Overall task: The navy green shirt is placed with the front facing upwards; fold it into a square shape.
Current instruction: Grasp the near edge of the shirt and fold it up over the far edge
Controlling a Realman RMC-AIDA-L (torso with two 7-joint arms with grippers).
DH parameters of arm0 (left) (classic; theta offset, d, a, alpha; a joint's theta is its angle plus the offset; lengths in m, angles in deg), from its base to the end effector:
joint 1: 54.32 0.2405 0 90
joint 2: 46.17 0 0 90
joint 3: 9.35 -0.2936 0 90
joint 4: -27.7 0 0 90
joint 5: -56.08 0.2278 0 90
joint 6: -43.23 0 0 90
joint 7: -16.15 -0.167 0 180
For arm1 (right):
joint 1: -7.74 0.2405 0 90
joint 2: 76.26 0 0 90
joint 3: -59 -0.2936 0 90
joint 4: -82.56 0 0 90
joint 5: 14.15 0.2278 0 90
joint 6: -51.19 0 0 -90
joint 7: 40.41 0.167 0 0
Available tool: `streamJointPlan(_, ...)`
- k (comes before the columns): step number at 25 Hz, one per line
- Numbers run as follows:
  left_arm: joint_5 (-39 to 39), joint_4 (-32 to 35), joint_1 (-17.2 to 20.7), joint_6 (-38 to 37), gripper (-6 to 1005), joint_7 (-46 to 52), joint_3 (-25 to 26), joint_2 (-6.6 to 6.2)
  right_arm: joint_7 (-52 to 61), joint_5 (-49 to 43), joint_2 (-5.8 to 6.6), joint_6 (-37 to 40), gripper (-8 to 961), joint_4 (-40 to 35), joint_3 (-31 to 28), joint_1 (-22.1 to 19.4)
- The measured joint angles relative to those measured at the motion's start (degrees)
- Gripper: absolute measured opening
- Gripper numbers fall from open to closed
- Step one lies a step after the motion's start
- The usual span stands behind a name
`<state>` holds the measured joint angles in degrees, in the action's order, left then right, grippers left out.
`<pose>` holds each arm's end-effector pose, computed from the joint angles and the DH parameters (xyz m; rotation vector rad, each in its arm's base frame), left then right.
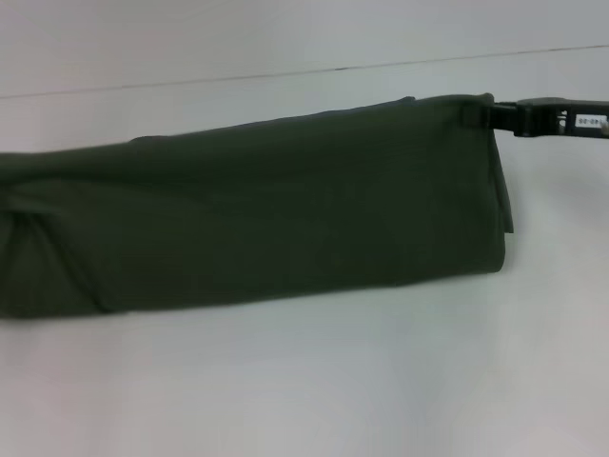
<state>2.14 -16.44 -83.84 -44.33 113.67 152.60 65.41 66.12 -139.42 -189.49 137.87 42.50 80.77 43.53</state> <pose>-0.3669 0.3883 0.0888 -2.2771 -1.0301 -0.5967 0.3168 0.4204 0.0497 -2.3600 1.1784 0.7154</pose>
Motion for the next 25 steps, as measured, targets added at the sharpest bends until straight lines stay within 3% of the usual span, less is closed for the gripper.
streamJointPlan(10, 0.00, 4.61, -4.01, 13.60, 91, 1.23, -6.06, 0.86, 2.01, 0.04, -1.61, -10.45, 46, 2.27, 2.82, 1.95)
streamJointPlan(17, 0.01, 5.20, -5.50, 22.33, 95, 1.42, -10.17, 2.93, 2.20, 0.04, -2.01, -18.17, 46, 5.61, 5.01, 3.35)
streamJointPlan(25, 0.01, 5.21, -6.97, 27.54, 99, 1.89, -11.86, 4.10, 1.86, 0.03, -2.55, -23.71, 47, 7.21, 5.22, 4.39)
